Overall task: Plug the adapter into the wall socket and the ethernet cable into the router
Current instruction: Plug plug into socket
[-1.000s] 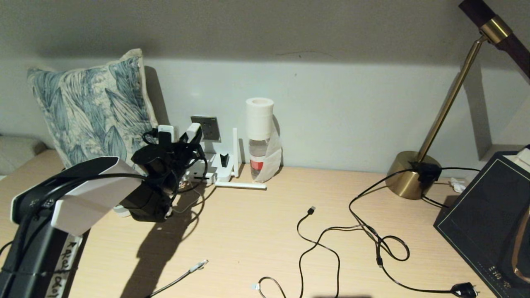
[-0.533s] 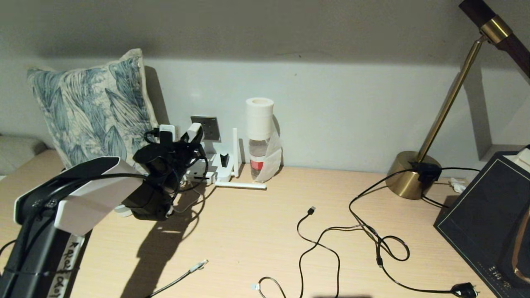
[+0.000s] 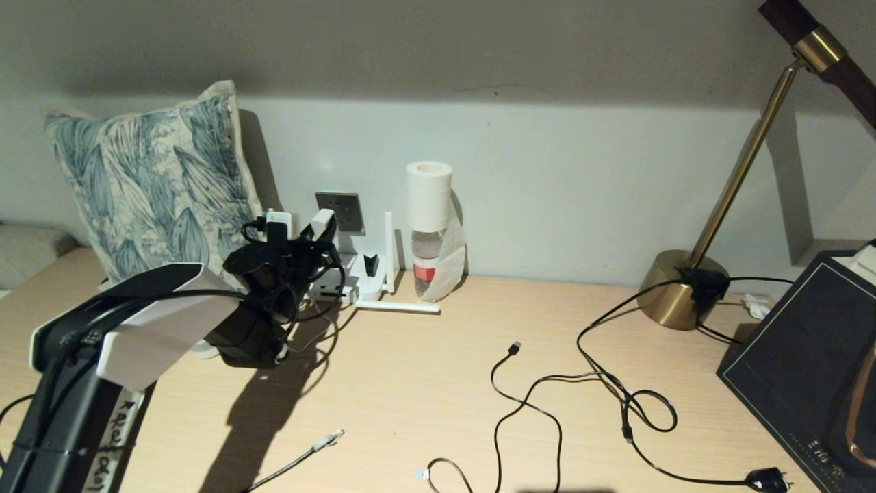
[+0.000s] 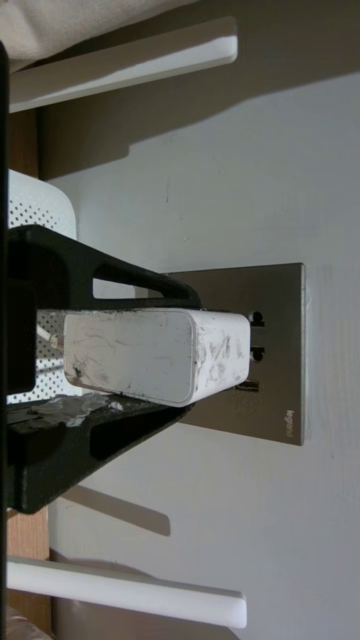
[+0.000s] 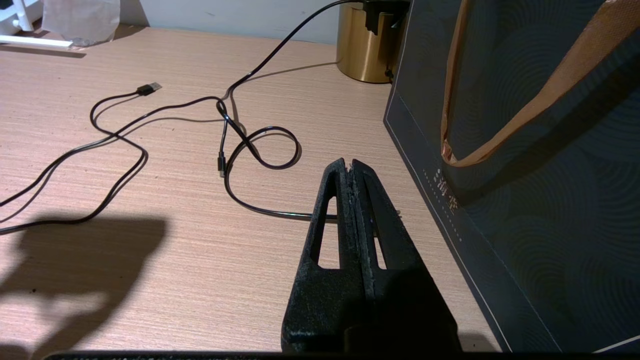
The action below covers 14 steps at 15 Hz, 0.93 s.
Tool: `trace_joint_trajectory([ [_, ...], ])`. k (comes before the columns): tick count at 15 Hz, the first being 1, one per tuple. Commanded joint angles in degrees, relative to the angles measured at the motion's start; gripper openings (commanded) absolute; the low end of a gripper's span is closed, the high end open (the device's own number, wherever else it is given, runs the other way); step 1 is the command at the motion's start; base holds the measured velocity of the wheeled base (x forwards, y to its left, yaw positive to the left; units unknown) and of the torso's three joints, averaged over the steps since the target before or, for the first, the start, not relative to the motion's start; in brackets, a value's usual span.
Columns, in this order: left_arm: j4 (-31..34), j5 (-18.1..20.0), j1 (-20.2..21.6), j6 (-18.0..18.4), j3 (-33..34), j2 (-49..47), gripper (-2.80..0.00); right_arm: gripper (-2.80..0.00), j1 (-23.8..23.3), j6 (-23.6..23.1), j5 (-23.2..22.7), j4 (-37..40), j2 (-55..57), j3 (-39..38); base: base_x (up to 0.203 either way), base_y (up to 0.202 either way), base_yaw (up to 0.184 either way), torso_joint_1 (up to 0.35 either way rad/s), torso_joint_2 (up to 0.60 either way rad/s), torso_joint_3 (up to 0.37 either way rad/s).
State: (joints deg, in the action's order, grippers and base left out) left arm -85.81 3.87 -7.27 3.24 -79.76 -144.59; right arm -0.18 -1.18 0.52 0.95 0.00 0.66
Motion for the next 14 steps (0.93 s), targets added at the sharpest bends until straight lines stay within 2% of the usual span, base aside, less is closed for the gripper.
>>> trace_joint_trajectory([
  [1, -0.50, -0.01, 0.15, 0.01, -0.10, -0.34, -2.80, -2.80, 0.01, -0.05, 0.00, 0.01, 0.00, 0.04, 0.000, 0.000, 0.000, 0.000, 0.00, 0.000],
  [14, 3.04, 0.17, 0.15, 0.01, -3.73, -0.69, -2.80, -2.80, 0.01, -0.05, 0.00, 0.01, 0.00, 0.04, 0.000, 0.000, 0.000, 0.000, 0.00, 0.000],
])
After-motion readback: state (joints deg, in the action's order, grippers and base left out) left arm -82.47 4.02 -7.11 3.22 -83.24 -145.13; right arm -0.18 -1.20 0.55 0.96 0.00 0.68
